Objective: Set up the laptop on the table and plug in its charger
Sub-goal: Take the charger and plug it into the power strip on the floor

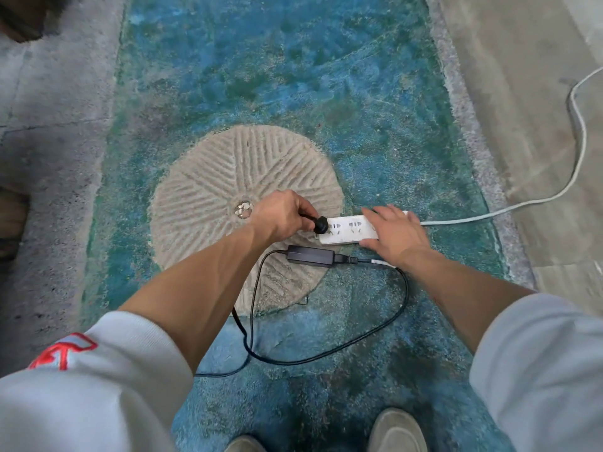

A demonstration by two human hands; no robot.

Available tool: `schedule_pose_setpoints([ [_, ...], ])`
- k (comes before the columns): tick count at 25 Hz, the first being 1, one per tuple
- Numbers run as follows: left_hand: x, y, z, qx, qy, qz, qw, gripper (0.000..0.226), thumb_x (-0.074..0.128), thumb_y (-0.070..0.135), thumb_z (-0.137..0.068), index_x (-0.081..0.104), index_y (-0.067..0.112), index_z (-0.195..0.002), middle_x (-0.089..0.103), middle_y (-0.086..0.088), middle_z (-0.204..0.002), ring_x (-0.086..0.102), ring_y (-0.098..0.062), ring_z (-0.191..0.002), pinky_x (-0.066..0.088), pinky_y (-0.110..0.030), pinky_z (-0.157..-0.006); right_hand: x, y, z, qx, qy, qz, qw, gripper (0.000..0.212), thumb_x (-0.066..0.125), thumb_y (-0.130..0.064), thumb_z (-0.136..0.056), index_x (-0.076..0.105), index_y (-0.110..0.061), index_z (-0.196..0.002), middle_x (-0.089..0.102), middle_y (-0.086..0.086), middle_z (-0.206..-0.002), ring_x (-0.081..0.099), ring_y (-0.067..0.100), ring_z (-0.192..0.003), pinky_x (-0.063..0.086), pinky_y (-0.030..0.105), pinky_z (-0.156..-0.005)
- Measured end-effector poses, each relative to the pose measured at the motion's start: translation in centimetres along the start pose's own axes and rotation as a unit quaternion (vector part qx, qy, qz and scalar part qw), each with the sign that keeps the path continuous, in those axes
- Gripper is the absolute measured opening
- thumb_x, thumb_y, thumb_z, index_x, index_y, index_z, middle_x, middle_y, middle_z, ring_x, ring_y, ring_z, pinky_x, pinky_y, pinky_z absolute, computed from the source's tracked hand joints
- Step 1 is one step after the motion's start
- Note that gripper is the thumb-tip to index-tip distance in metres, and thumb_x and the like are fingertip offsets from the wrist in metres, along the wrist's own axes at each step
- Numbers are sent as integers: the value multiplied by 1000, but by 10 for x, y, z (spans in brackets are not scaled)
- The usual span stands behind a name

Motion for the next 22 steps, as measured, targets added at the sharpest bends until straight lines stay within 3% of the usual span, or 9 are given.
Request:
schedule_pose_setpoints([
  [4,10,14,-4,-3,-2,-8,1000,16,74,36,-83,75,39,-99,73,18,-84,68,-6,-74,52,-25,-58,1,4,-2,-16,17,15,1000,72,52,-58,-87,27,-33,-149,46,-2,-144,38,23,-136,18,46,-119],
  [8,7,18,-3,2,8,-54,998,17,72,39,-84,73,42,-100,71,21,-78,58,6,-52,37,-17,-41,2,5,0,-10,24,17,1000,72,50,-61,-86,27,-34,-149,47,0,-142,39,24,-133,23,46,-117],
  [17,5,44,-2,32,57,-201,977,23,72,33,-86,73,34,-109,74,12,-96,56,-7,-69,29,-18,-42,4,4,1,-11,35,22,999,72,47,-62,-87,27,-33,-149,49,2,-136,42,25,-127,29,45,-111],
  [22,10,50,2,27,57,-237,970,18,66,35,-90,73,36,-106,73,7,-93,63,-15,-75,41,-22,-53,2,3,2,-7,33,15,999,72,48,-60,-87,26,-33,-150,49,4,-137,42,26,-128,28,47,-112],
])
Point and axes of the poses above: each hand's wrist, its own z-axis away from the middle knuckle, its own x-axis out of the palm, y = z × x, the point moved 10 cm from there along -z, towards the middle knuckle
